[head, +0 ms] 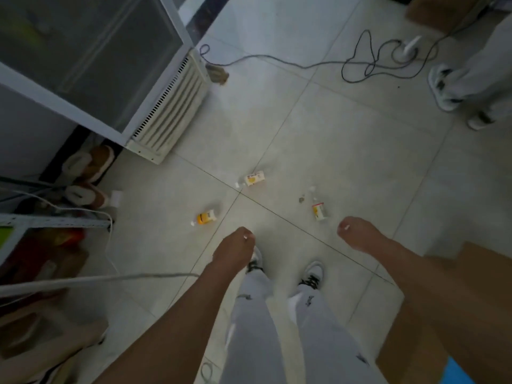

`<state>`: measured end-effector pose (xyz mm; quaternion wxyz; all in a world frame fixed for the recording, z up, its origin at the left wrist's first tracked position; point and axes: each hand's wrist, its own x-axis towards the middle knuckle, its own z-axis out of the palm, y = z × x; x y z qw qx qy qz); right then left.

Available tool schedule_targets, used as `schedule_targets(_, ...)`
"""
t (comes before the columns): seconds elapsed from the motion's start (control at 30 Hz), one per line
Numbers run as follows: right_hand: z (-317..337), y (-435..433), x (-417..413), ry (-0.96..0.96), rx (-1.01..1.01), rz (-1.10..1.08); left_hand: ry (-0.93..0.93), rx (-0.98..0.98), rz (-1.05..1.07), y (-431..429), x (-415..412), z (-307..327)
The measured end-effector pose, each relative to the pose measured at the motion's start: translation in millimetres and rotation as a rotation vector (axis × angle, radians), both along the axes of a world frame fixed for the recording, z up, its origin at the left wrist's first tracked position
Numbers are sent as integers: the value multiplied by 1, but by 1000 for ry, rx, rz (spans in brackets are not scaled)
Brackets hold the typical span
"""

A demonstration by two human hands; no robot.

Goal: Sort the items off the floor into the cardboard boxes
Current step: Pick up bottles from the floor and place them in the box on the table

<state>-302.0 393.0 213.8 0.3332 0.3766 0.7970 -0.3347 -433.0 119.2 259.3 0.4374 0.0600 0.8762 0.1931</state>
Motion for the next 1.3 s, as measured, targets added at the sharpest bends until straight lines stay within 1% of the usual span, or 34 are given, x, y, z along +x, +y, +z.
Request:
schedule_targets(0.17, -100, 22, -29, 27, 64, -129, 36, 44, -97, 61, -42, -110)
schedule_targets(0.3, -202, 29, -47, 82, 68, -123, -39, 119, -193, 95, -56, -223)
schedule_targets(0.4, -282, 34, -52, 36, 75, -160, -79, 112, -269, 107, -54, -305)
schedule_targets(0.53, -381, 43, -55, -35, 138, -214, -117, 52, -372, 122, -47, -406)
schedule_targets(0.67, -465, 52, -61, -39, 213, -254, -101, 33, -427, 140, -39, -486)
schedule_targets(0.77, -512, 54, -71, -12, 231, -261, -92, 12, -448, 146, -31, -526)
schedule_targets(0.87, -542, 51, -77, -34, 244, -217, -84, -4, -464, 142, -27, -545)
schedule_targets(0.93, -554, 49, -75, -50, 240, -228, -76, -10, -465, 136, -23, -545)
schedule_targets(1.07, -548, 48, -65, -25, 112, -343, -82, -14, -480, 134, -21, -526)
schedule_targets(1.17, -508, 42, -49, 71, 33, -506, -65, 8, -468, 145, -24, -492)
schedule_targets(1.23, -458, 37, -33, 154, 23, -615, -45, 35, -451, 156, -24, -448)
schedule_targets(1.3, -395, 32, -16, 220, 12, -706, -34, 47, -465, 166, -18, -388)
